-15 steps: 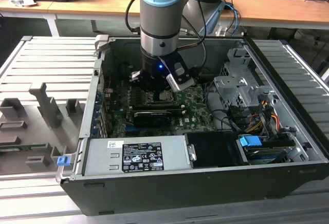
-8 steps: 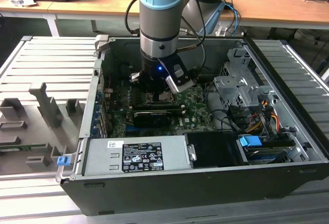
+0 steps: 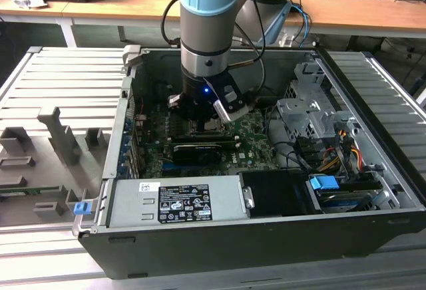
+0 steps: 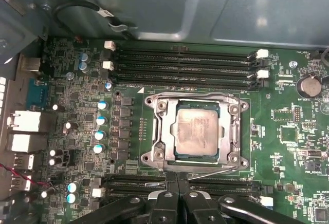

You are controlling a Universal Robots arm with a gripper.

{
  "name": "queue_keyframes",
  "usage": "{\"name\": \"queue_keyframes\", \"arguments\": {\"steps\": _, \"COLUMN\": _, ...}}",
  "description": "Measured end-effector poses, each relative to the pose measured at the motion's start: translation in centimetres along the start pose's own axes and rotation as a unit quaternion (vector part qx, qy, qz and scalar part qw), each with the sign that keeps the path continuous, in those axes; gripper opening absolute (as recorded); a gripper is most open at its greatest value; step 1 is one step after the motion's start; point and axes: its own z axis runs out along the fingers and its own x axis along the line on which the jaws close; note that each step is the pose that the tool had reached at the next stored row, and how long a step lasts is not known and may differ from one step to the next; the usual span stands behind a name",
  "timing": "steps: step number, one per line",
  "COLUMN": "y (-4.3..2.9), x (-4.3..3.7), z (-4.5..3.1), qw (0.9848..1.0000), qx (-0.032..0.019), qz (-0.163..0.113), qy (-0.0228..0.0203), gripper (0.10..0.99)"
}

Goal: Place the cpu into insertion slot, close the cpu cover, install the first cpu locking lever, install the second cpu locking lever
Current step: 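Install the second cpu locking lever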

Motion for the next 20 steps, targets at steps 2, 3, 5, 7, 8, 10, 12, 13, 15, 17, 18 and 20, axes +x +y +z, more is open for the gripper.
{"name": "queue_keyframes", "arguments": {"steps": 2, "y": -0.02, "x": 0.0, "z": 0.13, "qw": 1.0, "qx": -0.0005, "qz": 0.0, "qy": 0.0, "gripper": 0.106}}
{"name": "queue_keyframes", "arguments": {"steps": 3, "y": -0.02, "x": 0.0, "z": 0.15, "qw": 1.0, "qx": -0.0007, "qz": 0.0, "qy": 0.0, "gripper": 0.106}}
{"name": "queue_keyframes", "arguments": {"steps": 5, "y": -0.03, "x": 0.0, "z": 0.21, "qw": 1.0, "qx": -0.0026, "qz": 0.0, "qy": -0.0002, "gripper": 0.106}}
{"name": "queue_keyframes", "arguments": {"steps": 7, "y": -0.03, "x": 0.0, "z": 0.23, "qw": 1.0, "qx": -0.0042, "qz": 0.0, "qy": -0.0002, "gripper": 0.106}}
{"name": "queue_keyframes", "arguments": {"steps": 8, "y": -0.04, "x": 0.01, "z": 0.24, "qw": 1.0, "qx": -0.0049, "qz": 0.0, "qy": -0.0003, "gripper": 0.106}}
{"name": "queue_keyframes", "arguments": {"steps": 10, "y": -0.05, "x": 0.0, "z": 0.28, "qw": 1.0, "qx": -0.0078, "qz": 0.0, "qy": -0.0004, "gripper": 0.106}}
{"name": "queue_keyframes", "arguments": {"steps": 12, "y": -0.06, "x": 0.0, "z": 0.31, "qw": 0.9999, "qx": -0.0104, "qz": 0.0, "qy": -0.0006, "gripper": 0.106}}
{"name": "queue_keyframes", "arguments": {"steps": 13, "y": -0.07, "x": 0.0, "z": 0.34, "qw": 0.9999, "qx": -0.012, "qz": 0.0, "qy": -0.0007, "gripper": 0.106}}
{"name": "queue_keyframes", "arguments": {"steps": 15, "y": -0.09, "x": 0.01, "z": 0.43, "qw": 0.9999, "qx": -0.0132, "qz": 0.0, "qy": -0.0007, "gripper": 0.106}}
{"name": "queue_keyframes", "arguments": {"steps": 17, "y": -0.11, "x": 0.01, "z": 0.53, "qw": 0.9999, "qx": -0.0135, "qz": 0.0, "qy": -0.0007, "gripper": 0.106}}
{"name": "queue_keyframes", "arguments": {"steps": 18, "y": -0.13, "x": 0.01, "z": 0.59, "qw": 0.9999, "qx": -0.0139, "qz": 0.0, "qy": -0.0007, "gripper": 0.106}}
{"name": "queue_keyframes", "arguments": {"steps": 20, "y": -0.25, "x": 0.02, "z": 0.6, "qw": 0.9997, "qx": -0.0223, "qz": 0.001, "qy": 0.002, "gripper": 0.106}}
